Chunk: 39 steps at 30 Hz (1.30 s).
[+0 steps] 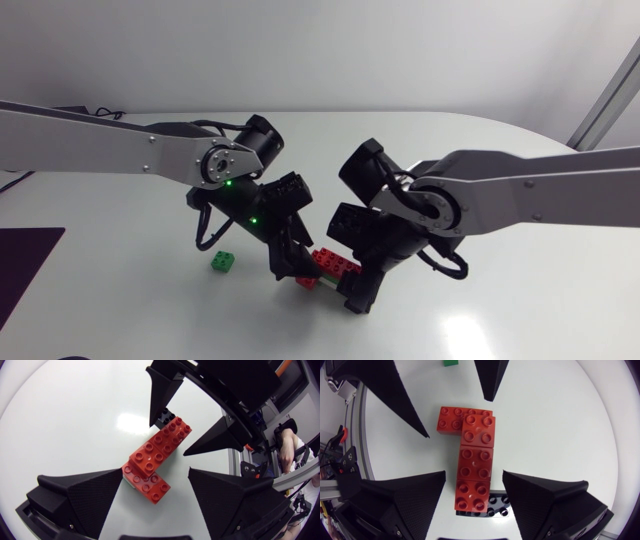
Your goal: Separate the duplo bricks
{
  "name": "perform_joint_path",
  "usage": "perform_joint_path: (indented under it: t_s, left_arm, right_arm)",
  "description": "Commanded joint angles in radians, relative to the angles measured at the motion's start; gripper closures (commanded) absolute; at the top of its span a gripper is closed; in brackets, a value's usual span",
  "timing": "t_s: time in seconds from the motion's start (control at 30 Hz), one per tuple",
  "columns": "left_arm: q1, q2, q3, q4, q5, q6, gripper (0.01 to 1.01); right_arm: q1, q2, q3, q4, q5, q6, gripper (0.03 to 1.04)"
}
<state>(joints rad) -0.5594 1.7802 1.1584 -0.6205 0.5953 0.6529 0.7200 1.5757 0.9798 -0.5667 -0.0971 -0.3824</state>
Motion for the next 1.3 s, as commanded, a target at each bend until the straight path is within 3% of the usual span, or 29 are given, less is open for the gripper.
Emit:
perform_joint_path:
  t_s: [0.0, 0.6, 0.77, 1.03, 1.27]
  left_arm:
    - [-0.014, 0.022, 0.038, 0.004, 0.001, -0.024, 0.115]
    - [-0.062, 0.054, 0.052, 0.03, -0.019, -0.033, 0.115]
    - [-0.08, 0.058, 0.043, 0.096, -0.078, -0.061, 0.123]
    - [-0.116, 0.054, 0.021, 0.136, -0.14, -0.064, 0.28]
    - [-0.125, 0.051, 0.009, 0.14, -0.157, -0.055, 0.28]
  right_arm:
    - [-0.004, 0.001, 0.01, -0.012, 0.002, 0.007, 0.11]
    - [-0.027, -0.126, -0.128, 0.019, 0.023, 0.022, 0.11]
    - [-0.027, -0.141, -0.159, 0.033, 0.03, 0.031, 0.12]
    - [-0.028, -0.161, -0.188, 0.047, 0.031, 0.033, 0.12]
    - [-0.025, -0.151, -0.196, 0.087, 0.043, 0.042, 0.15]
